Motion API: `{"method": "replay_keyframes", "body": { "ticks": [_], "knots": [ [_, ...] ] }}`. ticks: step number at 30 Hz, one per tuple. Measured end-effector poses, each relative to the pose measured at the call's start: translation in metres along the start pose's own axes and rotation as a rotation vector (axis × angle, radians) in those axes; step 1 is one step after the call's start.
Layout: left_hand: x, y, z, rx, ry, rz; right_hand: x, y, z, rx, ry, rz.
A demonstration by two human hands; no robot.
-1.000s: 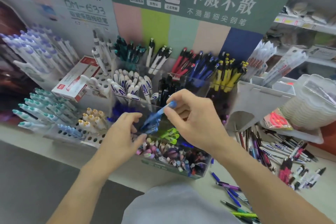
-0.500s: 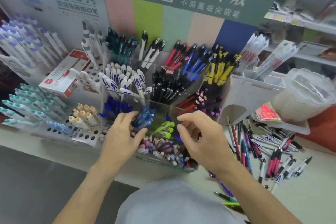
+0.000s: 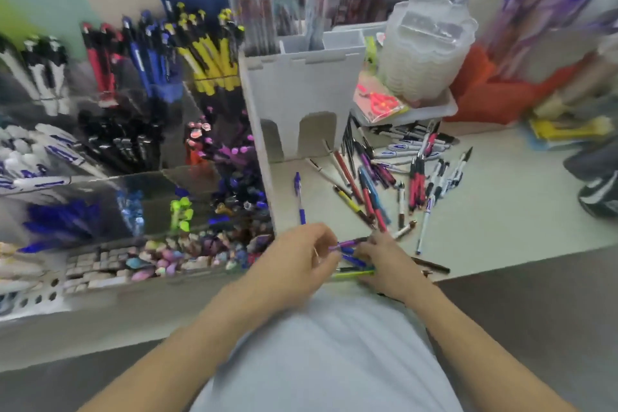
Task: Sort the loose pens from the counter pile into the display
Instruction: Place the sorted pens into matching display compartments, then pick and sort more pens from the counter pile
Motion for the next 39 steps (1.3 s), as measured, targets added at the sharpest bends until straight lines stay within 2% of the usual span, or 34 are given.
{"method": "replay_keyframes", "body": {
  "ticks": [4, 7, 8, 11, 13, 16, 18, 21, 27, 32, 34, 37, 39],
  "knots": [
    [0.066, 0.04, -0.026, 0.049, 0.282, -0.089, -0.005, 0.002, 0.007, -0.011, 0.141, 0.232],
    [0.109, 0.056, -0.044, 0.079, 0.522, -0.231, -0.023, -0.012, 0.02, 0.016, 0.148, 0.384],
    [0.119, 0.058, -0.046, 0.104, 0.573, -0.263, -0.029, -0.02, 0.03, 0.063, 0.139, 0.386],
    [0.139, 0.064, -0.047, 0.153, 0.653, -0.297, -0.031, -0.041, 0.071, 0.216, 0.038, 0.252],
    [0.146, 0.073, -0.045, 0.145, 0.657, -0.313, -0.028, -0.047, 0.091, 0.266, 0.067, 0.187],
    [0.156, 0.085, -0.039, 0.123, 0.531, -0.408, -0.026, -0.035, 0.095, 0.198, 0.16, 0.081],
    [0.161, 0.088, -0.036, 0.068, 0.445, -0.473, -0.026, -0.023, 0.091, 0.111, 0.124, -0.001],
    [0.164, 0.09, -0.032, 0.033, 0.496, -0.539, -0.03, -0.012, 0.1, 0.092, 0.109, -0.051],
    [0.166, 0.092, -0.03, -0.028, 0.56, -0.606, -0.041, -0.005, 0.123, 0.04, 0.125, 0.014],
    [0.156, 0.089, -0.031, -0.167, 0.385, -0.594, -0.078, 0.005, 0.144, -0.057, 0.242, 0.228],
    [0.15, 0.091, -0.032, -0.19, 0.35, -0.564, -0.089, 0.005, 0.15, -0.016, 0.33, 0.178],
    [0.139, 0.098, -0.032, -0.272, 0.191, -0.478, -0.087, 0.001, 0.167, 0.182, 0.378, 0.04],
    [0.135, 0.099, -0.035, -0.429, -0.072, -0.376, -0.091, -0.006, 0.182, 0.344, 0.425, 0.13]
  ]
}}
Point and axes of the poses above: each hand's wrist, its own y-axis towards the middle knuckle, its own x-axis out of the palm, z = x × y, the point moved 7 cm from there along y, towards the middle knuckle, and after that the axes turned 8 degrees about z, right-handed, at the moved point
